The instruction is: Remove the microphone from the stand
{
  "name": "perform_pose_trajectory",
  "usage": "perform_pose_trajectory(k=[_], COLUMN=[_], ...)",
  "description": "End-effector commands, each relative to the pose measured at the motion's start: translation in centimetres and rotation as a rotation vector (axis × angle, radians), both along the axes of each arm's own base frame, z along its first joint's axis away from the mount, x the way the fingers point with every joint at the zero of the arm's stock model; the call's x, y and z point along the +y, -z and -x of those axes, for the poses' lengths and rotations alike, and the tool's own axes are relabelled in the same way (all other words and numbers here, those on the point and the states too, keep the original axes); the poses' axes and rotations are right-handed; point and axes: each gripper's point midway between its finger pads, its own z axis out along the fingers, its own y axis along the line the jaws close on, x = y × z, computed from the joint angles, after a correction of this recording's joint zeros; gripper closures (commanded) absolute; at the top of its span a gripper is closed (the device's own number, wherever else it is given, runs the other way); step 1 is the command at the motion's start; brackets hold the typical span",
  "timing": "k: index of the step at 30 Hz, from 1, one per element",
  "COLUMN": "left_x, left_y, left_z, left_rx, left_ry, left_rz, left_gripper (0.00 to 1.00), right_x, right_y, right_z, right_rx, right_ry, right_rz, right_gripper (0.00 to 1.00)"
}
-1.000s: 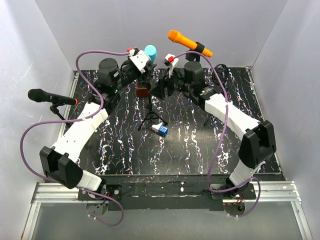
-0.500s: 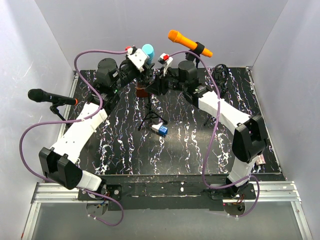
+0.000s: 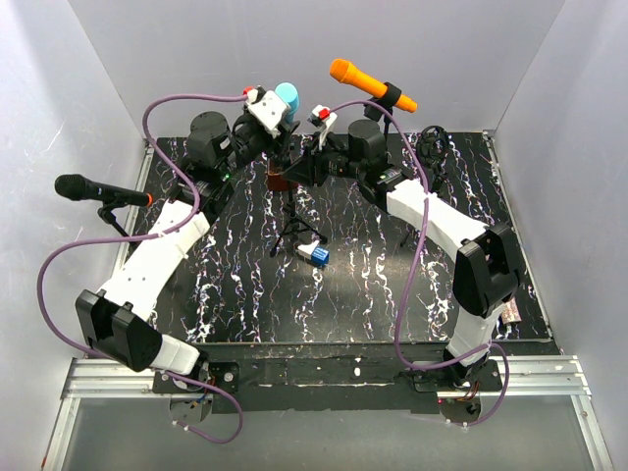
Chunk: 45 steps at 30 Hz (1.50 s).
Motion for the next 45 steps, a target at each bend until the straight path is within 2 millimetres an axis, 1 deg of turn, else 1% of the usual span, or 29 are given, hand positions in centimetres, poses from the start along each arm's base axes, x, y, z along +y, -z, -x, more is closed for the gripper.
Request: perform_pose_trajectory(k=[1,4,6,10,12,15,16,18,20,21,22,23,25,26,30,35,37,41,43,45], left_x=[0.5,0.5,0.5,0.7,0.7,0.4,0.4,0.6,1.0,1.1,1.2,1.3,1.2,1.1,0.2,-1.0,-1.4,-1.8,-1.9,-2.1], left_y=[-5.3,-6.3,-6.4,-6.0,-6.0,-7.1,-7.4,-7.8,-8.4,-9.0,-8.9,-9.3,-9.1,-9.2,-8.1,-6.4,-6.1,-5.0,-4.4,-4.2], left_z=[2.1,2.2,2.1,1.9,2.3,3.3,3.5,3.9,4.4,4.7,4.9,5.3,5.6,5.9,7.0,8.6,9.2,9.7,9.8,9.9], left_rx=[-0.091,-0.108,-0.11,-0.097,-0.1,-0.12,-0.121,-0.116,-0.118,-0.119,-0.106,-0.099,-0.066,-0.049,0.061,0.27,0.326,0.378,0.393,0.412], left_ry=[0.017,0.019,0.015,0.001,0.016,0.056,0.062,0.061,0.055,0.054,0.055,0.065,0.079,0.087,0.167,0.292,0.331,0.369,0.378,0.388], left_rz=[0.061,0.07,0.068,0.073,0.076,0.072,0.067,0.044,0.027,0.023,0.013,0.003,-0.018,-0.019,-0.035,0.026,0.056,0.077,0.075,0.078], left_gripper=[1.0,1.0,1.0,1.0,1.0,1.0,1.0,1.0,1.0,1.0,1.0,1.0,1.0,1.0,1.0,1.0,1.0,1.0,1.0,1.0], right_x=[0.1,0.1,0.0,0.0,0.0,0.0,0.0,-0.1,-0.6,-0.9,-1.2,-1.5,-2.4,-2.8,-4.4,-5.0,-4.9,-4.8,-4.6,-4.2], right_y=[1.8,2.5,2.7,3.0,3.0,2.7,2.2,1.1,-0.5,-1.3,-2.4,-3.3,-5.2,-5.8,-8.6,-11.7,-12.4,-14.0,-14.7,-15.0], right_z=[-1.0,-0.8,-0.8,-0.8,-0.7,-0.6,-0.5,-0.2,0.3,0.6,1.0,1.3,2.1,2.5,4.5,7.6,8.0,8.8,8.9,8.3], right_rx=[0.029,0.041,0.039,0.04,0.041,0.038,0.034,0.015,-0.018,-0.042,-0.065,-0.081,-0.106,-0.112,-0.176,-0.281,-0.292,-0.3,-0.292,-0.285], right_ry=[0.022,0.019,0.016,0.015,0.013,0.009,0.002,-0.009,-0.013,-0.016,-0.018,-0.017,-0.011,-0.011,-0.02,-0.126,-0.141,-0.174,-0.176,-0.156], right_rz=[0.02,0.031,0.037,0.043,0.044,0.04,0.036,0.032,0.026,0.024,0.014,0.004,-0.023,-0.032,-0.069,-0.108,-0.12,-0.165,-0.186,-0.193], right_gripper=[0.99,0.99,0.99,0.99,0.99,0.99,0.94,0.65,0.46,0.3,0.23,0.2,0.17,0.16,0.17,0.18,0.18,0.17,0.17,0.17])
